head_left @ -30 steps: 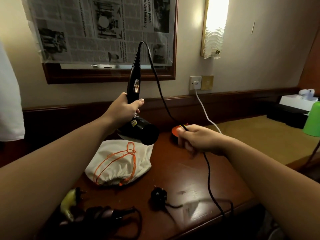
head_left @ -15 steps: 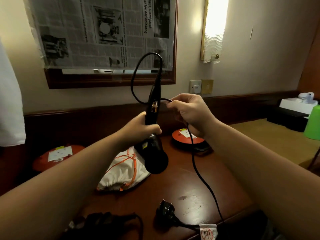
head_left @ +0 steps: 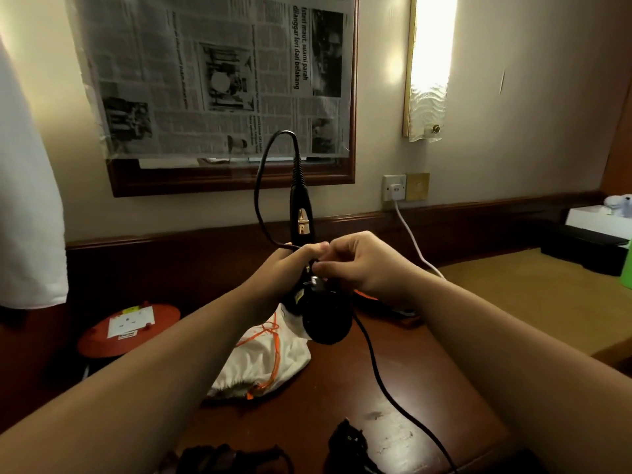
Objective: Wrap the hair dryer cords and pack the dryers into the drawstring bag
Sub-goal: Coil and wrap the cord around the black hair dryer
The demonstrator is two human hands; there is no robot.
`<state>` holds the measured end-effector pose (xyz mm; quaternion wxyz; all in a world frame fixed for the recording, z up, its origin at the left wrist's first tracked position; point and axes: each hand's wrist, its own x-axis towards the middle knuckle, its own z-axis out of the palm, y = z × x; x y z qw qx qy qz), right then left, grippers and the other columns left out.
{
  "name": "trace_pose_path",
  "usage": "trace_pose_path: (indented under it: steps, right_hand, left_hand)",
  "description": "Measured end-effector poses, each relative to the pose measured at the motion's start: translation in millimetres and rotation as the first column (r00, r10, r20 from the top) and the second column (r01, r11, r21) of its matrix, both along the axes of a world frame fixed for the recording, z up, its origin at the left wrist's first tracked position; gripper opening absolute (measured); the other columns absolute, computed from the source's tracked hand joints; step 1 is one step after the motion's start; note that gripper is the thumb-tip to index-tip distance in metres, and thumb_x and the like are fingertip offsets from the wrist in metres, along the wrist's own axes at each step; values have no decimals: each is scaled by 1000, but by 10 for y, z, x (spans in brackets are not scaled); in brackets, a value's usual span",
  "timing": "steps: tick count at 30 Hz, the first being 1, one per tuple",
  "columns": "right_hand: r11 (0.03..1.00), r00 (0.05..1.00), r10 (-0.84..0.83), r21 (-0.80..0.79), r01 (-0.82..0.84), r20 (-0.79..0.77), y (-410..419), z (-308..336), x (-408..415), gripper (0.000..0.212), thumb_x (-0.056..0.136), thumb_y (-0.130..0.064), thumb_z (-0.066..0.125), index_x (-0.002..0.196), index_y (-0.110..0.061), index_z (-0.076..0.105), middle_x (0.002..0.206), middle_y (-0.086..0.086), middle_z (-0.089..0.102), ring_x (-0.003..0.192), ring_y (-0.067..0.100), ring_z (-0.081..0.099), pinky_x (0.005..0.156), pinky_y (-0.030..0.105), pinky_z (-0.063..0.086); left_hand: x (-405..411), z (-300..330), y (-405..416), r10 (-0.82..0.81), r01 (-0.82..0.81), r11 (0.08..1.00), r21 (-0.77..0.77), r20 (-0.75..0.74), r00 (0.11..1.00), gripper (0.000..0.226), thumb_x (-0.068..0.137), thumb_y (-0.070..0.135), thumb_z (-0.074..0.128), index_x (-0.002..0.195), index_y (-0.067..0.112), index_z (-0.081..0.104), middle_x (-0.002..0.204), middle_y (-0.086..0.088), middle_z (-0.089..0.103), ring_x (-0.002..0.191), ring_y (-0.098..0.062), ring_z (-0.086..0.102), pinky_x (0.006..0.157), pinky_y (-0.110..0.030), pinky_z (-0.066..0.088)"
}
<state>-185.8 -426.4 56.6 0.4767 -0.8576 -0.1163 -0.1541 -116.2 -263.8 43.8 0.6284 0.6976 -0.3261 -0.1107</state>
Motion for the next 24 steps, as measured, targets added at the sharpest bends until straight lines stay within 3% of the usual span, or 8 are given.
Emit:
trace_pose_path:
  steps: [3, 6, 9, 12, 16, 19, 21, 24]
  right_hand:
    - [1000, 1000, 27, 11, -27, 15, 18, -92, 17, 15, 95, -17, 74, 102, -3, 75, 94, 18, 77, 88, 27, 75, 81, 44, 60]
    - [997, 999, 49, 63, -49, -8, 31, -170, 31, 12, 96, -19, 74, 97, -8, 72, 89, 8, 76, 83, 19, 74, 77, 34, 60]
    - [993, 999, 36, 112, -34, -17, 52, -225, 39, 18, 97, -24, 71, 93, -7, 68, 79, 4, 72, 70, 14, 71, 62, 25, 56]
    - [968, 994, 32, 253, -6, -100, 30, -276, 60, 25, 98, -29, 67, 95, -5, 61, 63, 2, 58, 47, 11, 51, 42, 23, 36]
    - [955, 983, 59, 298, -5, -174, 12, -275, 74, 29, 100, -37, 64, 93, -10, 58, 61, 2, 51, 46, 12, 39, 42, 26, 25]
    - [959, 986, 59, 282, -13, -157, 60, -211, 100, 42, 94, -47, 68, 96, -5, 60, 68, 14, 55, 55, 25, 46, 48, 31, 33]
    - [972, 993, 37, 236, -10, -110, 91, -153, 122, 45, 93, -47, 71, 101, -4, 64, 83, 28, 66, 69, 31, 55, 60, 41, 42]
    - [979, 996, 16, 206, 3, -89, 73, -111, 154, 35, 96, -36, 70, 99, -2, 67, 85, 19, 73, 67, 21, 66, 59, 29, 50]
  left_hand:
    - [24, -11, 10, 26, -26, 1000, 3, -78, 997, 12, 98, 20, 60, 99, 14, 71, 92, -5, 73, 90, -17, 71, 82, -28, 53]
    - [33, -12, 51, 17, -17, 1000, 0, -134, 991, 12, 96, 14, 62, 108, 10, 63, 97, -9, 68, 92, -21, 69, 85, -32, 54]
    - [27, 21, 97, 15, -16, 1000, -3, -136, 991, 13, 95, 11, 63, 108, 9, 63, 93, -6, 67, 87, -18, 68, 80, -30, 54]
    - [70, 71, 169, 32, -42, 998, -53, -180, 983, 17, 94, 17, 65, 109, 10, 63, 98, -8, 67, 90, -21, 68, 82, -34, 56]
    - [155, 122, 268, -34, 16, 995, -102, -178, 983, 43, 74, 26, 75, 111, 7, 62, 104, -13, 64, 95, -26, 66, 85, -36, 56]
    - [154, 117, 240, -9, 0, 999, -50, -171, 985, 34, 83, 18, 70, 115, 10, 61, 106, -11, 65, 97, -26, 67, 88, -39, 56]
    - [138, 113, 217, 20, -17, 1000, 16, -166, 986, 25, 92, 16, 65, 116, 13, 61, 111, -13, 65, 104, -30, 66, 95, -43, 54]
    - [144, 116, 243, -13, 15, 1000, 10, -184, 983, 25, 91, 13, 67, 116, 14, 61, 110, -11, 64, 101, -26, 66, 85, -34, 58]
